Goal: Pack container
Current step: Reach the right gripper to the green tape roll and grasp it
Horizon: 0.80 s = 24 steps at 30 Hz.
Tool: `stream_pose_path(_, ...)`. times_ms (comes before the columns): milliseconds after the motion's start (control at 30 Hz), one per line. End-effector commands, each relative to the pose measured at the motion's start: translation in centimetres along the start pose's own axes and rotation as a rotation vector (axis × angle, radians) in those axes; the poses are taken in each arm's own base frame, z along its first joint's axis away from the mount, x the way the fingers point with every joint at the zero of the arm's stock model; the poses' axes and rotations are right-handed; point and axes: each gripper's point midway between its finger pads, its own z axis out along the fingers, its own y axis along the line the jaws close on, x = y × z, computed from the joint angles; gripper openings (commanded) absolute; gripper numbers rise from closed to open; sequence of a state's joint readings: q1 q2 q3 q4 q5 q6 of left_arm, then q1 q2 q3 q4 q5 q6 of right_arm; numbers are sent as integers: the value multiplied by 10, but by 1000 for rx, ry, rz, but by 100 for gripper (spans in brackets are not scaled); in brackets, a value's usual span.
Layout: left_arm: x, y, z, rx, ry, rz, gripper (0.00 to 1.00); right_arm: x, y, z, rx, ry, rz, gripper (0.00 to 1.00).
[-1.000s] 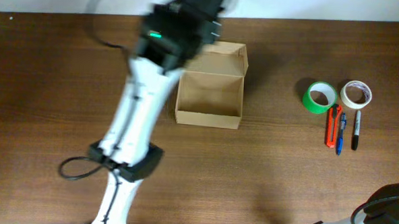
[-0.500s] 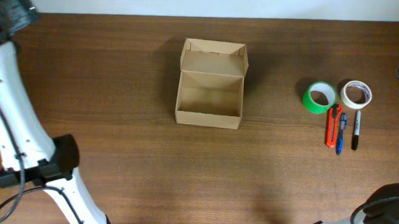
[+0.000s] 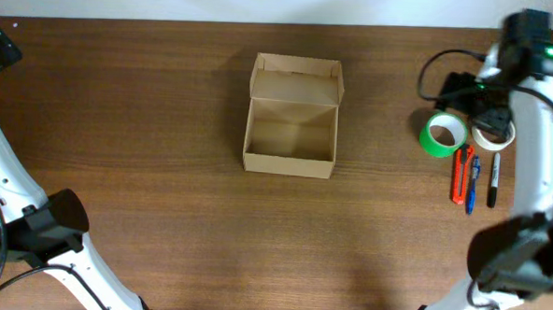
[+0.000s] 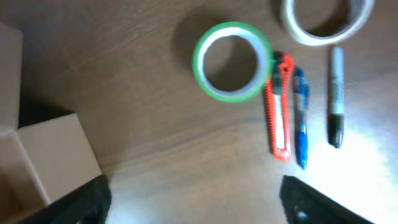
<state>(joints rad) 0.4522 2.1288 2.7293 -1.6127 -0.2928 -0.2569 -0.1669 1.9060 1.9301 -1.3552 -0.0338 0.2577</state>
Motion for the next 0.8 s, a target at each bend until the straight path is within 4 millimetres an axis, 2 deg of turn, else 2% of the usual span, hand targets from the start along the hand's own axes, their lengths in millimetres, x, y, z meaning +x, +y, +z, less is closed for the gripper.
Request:
stream_pose_path(0,1,0,-5,13,-3,8,100,-5,-8,35,88,49,68,76)
stream_pose_path(133,1,0,-5,13,-3,8,100,2,-18,82,126,162,83,75)
stream_pose_path(300,1,0,-5,13,-3,8,100,4,-37,117,151,230,120,75)
stream_pose_path(467,1,0,-5,13,-3,8,100,-5,-55,126,148,216,167,77)
stream_pose_path(500,1,0,-5,13,-3,8,100,-7,-58,126,139,212,176,83)
stream_pose_path(533,1,0,-5,13,-3,8,100,-7,-58,127,123,213,169,84)
stream_pose_path(733,1,0,-5,13,-3,8,100,-11,-69,126,118,205,195,84)
stream_pose_path(767,1,0,-5,13,-3,8,100,-11,-70,127,118,205,198,81)
